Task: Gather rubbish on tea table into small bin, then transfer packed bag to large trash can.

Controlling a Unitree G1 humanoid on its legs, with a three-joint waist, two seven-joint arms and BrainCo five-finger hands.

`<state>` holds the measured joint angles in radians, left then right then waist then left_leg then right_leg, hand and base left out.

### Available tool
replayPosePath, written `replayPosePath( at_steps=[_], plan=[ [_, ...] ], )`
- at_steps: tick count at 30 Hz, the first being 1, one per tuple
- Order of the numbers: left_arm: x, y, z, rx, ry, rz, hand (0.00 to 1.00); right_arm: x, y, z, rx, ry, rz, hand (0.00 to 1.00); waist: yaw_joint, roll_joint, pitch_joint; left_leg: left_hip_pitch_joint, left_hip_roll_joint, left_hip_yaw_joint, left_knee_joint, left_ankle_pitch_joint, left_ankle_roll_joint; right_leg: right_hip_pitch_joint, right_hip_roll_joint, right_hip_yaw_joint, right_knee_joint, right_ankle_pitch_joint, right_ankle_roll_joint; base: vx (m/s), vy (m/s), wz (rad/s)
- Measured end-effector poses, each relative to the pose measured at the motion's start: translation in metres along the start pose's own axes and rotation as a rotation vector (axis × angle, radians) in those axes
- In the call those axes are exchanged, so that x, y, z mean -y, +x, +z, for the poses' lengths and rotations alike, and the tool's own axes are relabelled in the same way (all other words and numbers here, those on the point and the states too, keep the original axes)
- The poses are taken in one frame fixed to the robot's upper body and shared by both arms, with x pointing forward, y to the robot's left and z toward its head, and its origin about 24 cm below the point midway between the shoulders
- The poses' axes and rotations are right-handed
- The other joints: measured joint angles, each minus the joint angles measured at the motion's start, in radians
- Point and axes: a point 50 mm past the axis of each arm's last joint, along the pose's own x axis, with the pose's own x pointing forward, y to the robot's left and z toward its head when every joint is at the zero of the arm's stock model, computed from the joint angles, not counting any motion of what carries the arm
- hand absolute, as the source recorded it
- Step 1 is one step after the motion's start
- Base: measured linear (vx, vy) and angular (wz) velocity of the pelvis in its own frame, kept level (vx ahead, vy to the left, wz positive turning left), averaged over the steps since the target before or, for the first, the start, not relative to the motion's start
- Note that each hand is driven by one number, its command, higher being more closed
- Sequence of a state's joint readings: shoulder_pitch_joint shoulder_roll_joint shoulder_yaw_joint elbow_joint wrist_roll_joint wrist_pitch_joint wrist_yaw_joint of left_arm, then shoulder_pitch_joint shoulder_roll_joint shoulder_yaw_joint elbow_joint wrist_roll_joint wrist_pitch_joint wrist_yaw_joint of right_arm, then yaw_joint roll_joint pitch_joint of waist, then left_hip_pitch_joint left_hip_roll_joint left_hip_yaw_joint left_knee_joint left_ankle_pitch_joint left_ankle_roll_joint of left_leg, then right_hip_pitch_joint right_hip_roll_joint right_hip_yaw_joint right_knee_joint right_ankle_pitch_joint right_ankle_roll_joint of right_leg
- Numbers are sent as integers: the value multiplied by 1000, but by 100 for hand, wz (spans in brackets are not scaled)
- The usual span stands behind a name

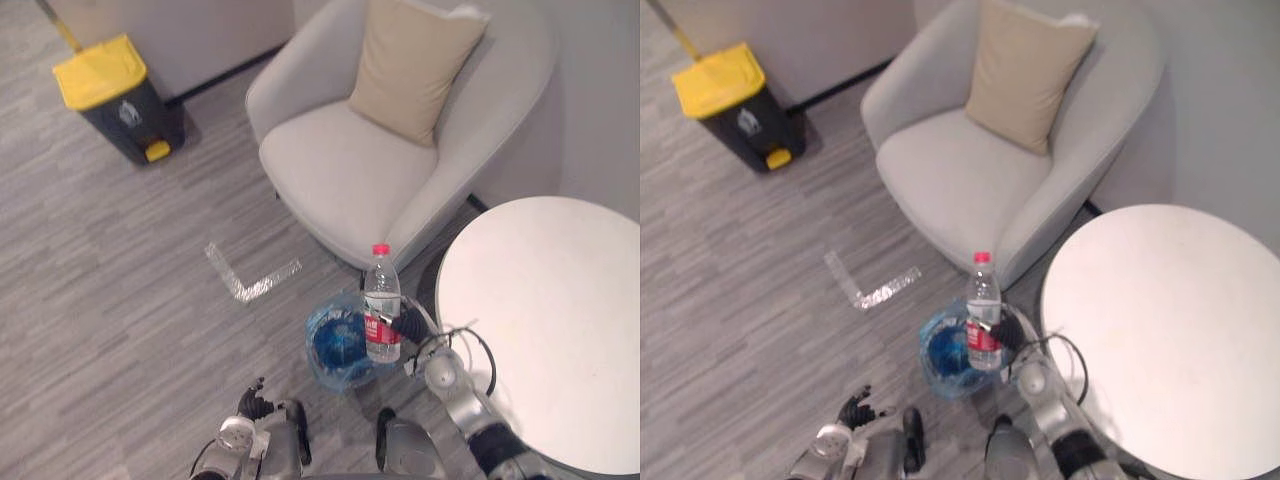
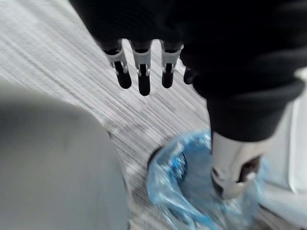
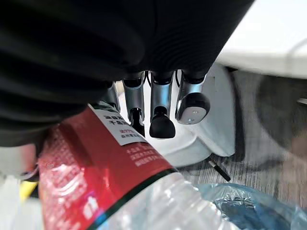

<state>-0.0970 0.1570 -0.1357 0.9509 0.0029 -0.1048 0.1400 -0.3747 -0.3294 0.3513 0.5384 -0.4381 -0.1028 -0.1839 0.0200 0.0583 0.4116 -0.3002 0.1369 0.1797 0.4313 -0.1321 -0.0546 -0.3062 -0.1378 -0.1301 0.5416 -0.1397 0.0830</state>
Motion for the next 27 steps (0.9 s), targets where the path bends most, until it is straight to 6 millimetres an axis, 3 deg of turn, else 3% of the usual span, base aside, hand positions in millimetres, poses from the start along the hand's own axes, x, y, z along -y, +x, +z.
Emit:
replayPosePath(
  at_steps=[2, 6, 9, 15, 20, 24, 27],
  plan=[
    [-4, 5, 14, 34, -13, 25, 0, 16, 8, 2, 17, -45, -37, 100, 16, 12, 31, -80, 7, -9, 68, -26, 7, -68, -5, -8, 53, -18, -14, -233, 15, 6],
    [-11, 14, 42, 99, -67, 65, 0, 35, 16, 0, 1, -87, -105, 100, 20, 7, 43, -272, -9, -54, 181, -56, 16, -215, -38, -38, 146, -90, -16, -222, 7, 34],
    [-12, 18, 67, 173, -121, 82, 0, 47, 26, 15, 39, -93, -155, 100, 40, 6, 45, -413, -4, -68, 260, -61, 11, -317, -54, -64, 182, -141, -35, -245, -21, 15],
    [-17, 17, 114, 331, -232, 110, 0, 76, 40, 50, 149, -80, -285, 100, 44, -17, 68, -621, 29, -63, 288, -16, 4, -498, -81, -124, 247, -141, -50, -202, -33, 35],
    [-26, 13, 148, 443, -299, 128, 0, 104, 52, 83, 240, -75, -388, 100, 75, -26, 75, -775, 32, -58, 318, 34, 38, -652, -97, -128, 304, -124, -59, -70, -5, 11],
    [-33, 9, 170, 516, -333, 151, 0, 119, 57, 96, 255, -41, -445, 100, 82, -37, 100, -851, 26, -73, 352, 41, 44, -717, -109, -135, 343, -128, -58, 5, 15, 10],
    [-34, 7, 180, 551, -339, 147, 0, 129, 60, 95, 226, -20, -485, 100, 83, -38, 101, -889, 13, -77, 350, 45, 46, -758, -121, -137, 356, -131, -57, -7, 5, 13]
  ],
)
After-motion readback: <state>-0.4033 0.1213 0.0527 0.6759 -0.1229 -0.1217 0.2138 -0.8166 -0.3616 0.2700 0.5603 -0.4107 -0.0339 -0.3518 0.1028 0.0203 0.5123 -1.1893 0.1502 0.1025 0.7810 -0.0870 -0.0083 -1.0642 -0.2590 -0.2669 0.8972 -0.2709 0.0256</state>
